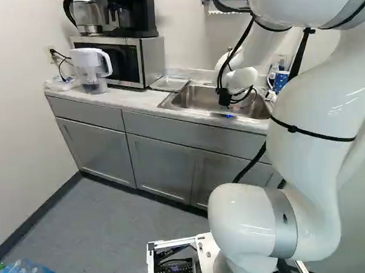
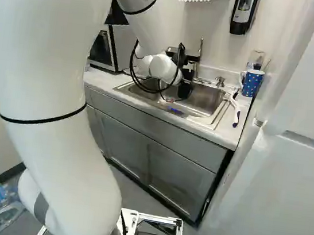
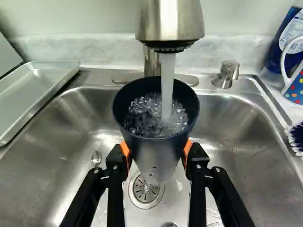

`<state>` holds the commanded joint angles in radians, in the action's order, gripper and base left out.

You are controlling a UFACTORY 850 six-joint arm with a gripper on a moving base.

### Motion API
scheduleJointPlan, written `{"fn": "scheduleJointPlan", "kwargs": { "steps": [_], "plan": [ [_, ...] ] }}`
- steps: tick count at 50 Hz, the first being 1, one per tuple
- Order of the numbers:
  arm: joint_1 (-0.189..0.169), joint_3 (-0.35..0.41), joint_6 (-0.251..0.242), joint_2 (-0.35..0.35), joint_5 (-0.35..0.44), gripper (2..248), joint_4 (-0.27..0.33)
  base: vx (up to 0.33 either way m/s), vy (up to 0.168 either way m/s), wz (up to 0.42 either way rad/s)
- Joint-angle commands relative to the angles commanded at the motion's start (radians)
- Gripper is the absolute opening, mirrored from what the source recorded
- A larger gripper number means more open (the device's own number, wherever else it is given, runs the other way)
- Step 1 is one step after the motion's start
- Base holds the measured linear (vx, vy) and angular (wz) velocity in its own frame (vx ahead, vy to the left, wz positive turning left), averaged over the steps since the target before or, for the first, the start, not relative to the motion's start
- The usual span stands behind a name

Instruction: Rinse the cup and place it in the tray

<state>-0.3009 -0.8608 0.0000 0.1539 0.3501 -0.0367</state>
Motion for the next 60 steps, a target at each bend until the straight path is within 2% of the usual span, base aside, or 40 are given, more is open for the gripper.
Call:
{"fn": "scheduleJointPlan", "kwargs": {
  "steps": [13, 46, 60],
  "plan": [
    [0.008, -0.001, 0.000, -0.001, 0.000, 122, 0.000, 0.000, 0.000, 0.000],
    [0.102, 0.019, 0.000, -0.087, 0.000, 122, 0.000, 0.000, 0.000, 0.000],
    [0.142, -0.013, 0.000, -0.072, 0.000, 122, 0.000, 0.000, 0.000, 0.000]
  ]
}}
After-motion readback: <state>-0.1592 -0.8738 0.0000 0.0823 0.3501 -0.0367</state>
